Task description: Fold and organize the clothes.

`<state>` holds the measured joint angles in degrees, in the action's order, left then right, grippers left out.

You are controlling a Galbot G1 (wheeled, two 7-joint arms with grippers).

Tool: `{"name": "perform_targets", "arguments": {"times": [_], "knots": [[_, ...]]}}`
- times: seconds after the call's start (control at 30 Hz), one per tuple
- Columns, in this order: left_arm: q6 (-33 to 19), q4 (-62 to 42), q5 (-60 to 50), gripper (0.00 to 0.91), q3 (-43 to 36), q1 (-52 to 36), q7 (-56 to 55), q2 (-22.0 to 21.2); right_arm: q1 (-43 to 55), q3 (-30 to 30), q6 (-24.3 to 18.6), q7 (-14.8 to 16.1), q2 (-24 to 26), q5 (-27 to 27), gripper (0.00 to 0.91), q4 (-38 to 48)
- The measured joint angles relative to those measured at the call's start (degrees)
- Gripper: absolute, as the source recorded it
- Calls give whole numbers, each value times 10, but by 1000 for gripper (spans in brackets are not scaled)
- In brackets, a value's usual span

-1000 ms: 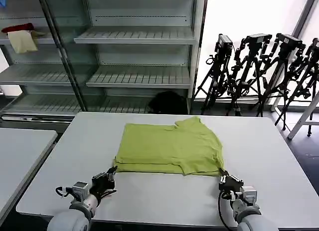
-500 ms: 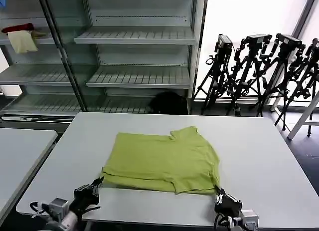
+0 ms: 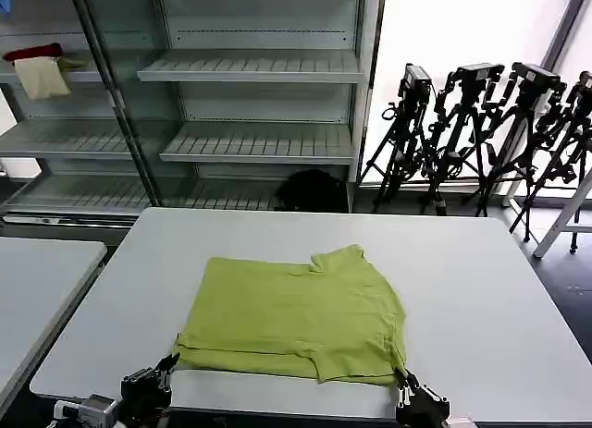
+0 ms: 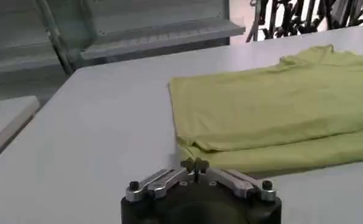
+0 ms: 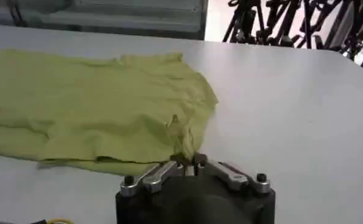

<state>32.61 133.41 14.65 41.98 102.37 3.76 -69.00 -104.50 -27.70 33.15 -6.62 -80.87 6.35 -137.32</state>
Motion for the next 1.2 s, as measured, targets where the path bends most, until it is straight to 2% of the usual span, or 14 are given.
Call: {"name": "perform_targets", "arguments": {"times": [0.2, 0.43, 0.8, 1.03, 1.2], "knots": [[-7, 8, 1, 907, 12, -6, -18, -5, 23, -12, 0, -3, -2, 16, 907, -5], [-10, -2, 46, 907, 19, -59, -28, -1, 113, -12, 6, 15, 14, 44, 907, 20], [1, -108, 138, 907, -36, -263, -31, 35, 341, 25, 10, 35, 18, 71, 907, 173], [4, -219, 153, 907, -93, -386, -19, 57, 459, 44, 10, 36, 10, 81, 907, 286], [6, -289, 141, 907, -129, -441, -2, 62, 514, 49, 10, 33, 3, 84, 907, 353]]}}
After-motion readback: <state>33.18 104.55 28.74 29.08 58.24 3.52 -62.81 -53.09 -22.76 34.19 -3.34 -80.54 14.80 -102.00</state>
